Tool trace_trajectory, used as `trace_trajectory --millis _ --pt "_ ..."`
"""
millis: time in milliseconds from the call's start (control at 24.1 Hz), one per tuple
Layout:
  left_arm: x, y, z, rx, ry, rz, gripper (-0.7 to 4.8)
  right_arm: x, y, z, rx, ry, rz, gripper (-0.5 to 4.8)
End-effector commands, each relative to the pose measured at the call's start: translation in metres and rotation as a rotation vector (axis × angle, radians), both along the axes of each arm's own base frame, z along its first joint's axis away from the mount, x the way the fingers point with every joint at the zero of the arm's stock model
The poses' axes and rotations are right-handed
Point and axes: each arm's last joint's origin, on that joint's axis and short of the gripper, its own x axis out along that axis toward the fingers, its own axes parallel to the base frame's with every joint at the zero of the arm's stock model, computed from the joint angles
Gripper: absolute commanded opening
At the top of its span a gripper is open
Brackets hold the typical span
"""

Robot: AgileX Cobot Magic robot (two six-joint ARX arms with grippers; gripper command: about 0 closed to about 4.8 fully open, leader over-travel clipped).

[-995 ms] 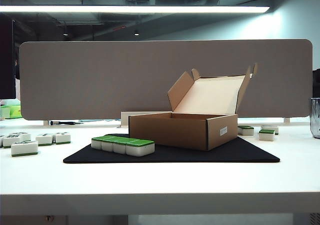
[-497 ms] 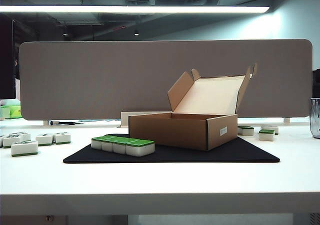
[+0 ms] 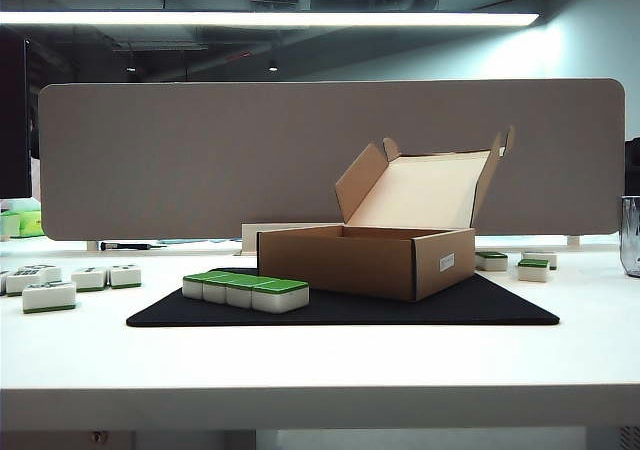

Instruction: Pick up four mahjong tiles and put them into the paper box.

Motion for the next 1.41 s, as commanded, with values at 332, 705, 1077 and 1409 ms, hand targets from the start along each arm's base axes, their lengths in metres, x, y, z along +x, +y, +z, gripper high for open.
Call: trace_trajectory --millis 332,705,1077,1409 --pt "-0.004 -0.001 0.021 -0.082 -0.058 -0.002 -0.06 -0.003 0.000 0.001 0.001 -0.023 0.002 -0.01" --pt "-0.016 -0.003 0.066 -0.082 -0.189 -0.074 -0.06 -0.003 0.000 0.000 0.001 -0.021 0.002 -0.01" --pt "-0.013 -0.004 0.106 -0.082 -0.190 -0.125 -0.06 -0.002 0.000 0.000 0.001 -0.021 0.002 -0.01" --pt "0.026 -0.003 0.150 -0.092 -0.070 -0.140 -0.06 -0.002 0.000 0.000 0.001 -0.020 0.001 -0.01"
